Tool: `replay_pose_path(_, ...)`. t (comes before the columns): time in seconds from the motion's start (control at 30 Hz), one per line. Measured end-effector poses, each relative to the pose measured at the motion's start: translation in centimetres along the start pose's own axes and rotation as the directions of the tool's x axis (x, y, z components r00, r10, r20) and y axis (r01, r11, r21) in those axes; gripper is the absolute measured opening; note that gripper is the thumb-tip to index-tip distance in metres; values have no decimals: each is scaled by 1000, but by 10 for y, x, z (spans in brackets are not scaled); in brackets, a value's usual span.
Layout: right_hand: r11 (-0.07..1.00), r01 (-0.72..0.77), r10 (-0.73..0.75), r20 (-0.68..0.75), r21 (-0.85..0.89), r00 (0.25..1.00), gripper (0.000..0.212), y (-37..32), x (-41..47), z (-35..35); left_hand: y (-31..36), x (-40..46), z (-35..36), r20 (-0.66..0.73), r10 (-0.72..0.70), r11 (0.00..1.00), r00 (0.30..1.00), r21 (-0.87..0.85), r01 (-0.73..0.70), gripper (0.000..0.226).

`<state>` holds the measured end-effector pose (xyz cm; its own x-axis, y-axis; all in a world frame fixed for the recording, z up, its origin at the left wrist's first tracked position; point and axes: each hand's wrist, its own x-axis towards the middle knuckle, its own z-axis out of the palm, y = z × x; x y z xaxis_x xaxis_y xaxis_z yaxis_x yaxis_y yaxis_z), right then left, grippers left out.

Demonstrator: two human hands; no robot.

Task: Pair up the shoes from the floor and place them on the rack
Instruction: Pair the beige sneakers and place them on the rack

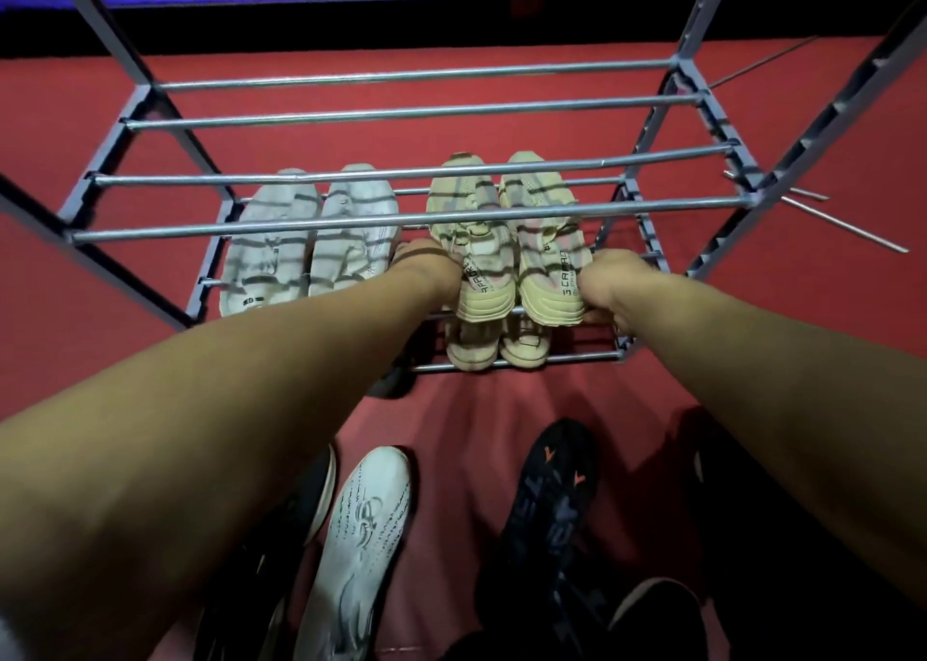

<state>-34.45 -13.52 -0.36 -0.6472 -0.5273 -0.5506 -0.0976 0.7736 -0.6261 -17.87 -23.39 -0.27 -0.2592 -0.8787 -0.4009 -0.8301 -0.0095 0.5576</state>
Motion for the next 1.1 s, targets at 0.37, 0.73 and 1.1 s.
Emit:
replay_pose_path(0.37,973,78,-90,-48,-220,995,46,28,-99,14,-37,-95,2,-83,236,971,968,-9,-237,35)
replay_pose_path(0.73,940,31,15,-132,340,991,51,45,-109,33,-59,-102,10,14,2,820,1000,-572,7,51)
replay_pose_path(1.1,770,-44,69,-15,636,998,56,30,-49,30,-6,-43,25,285,-220,582,933,-729,360,59)
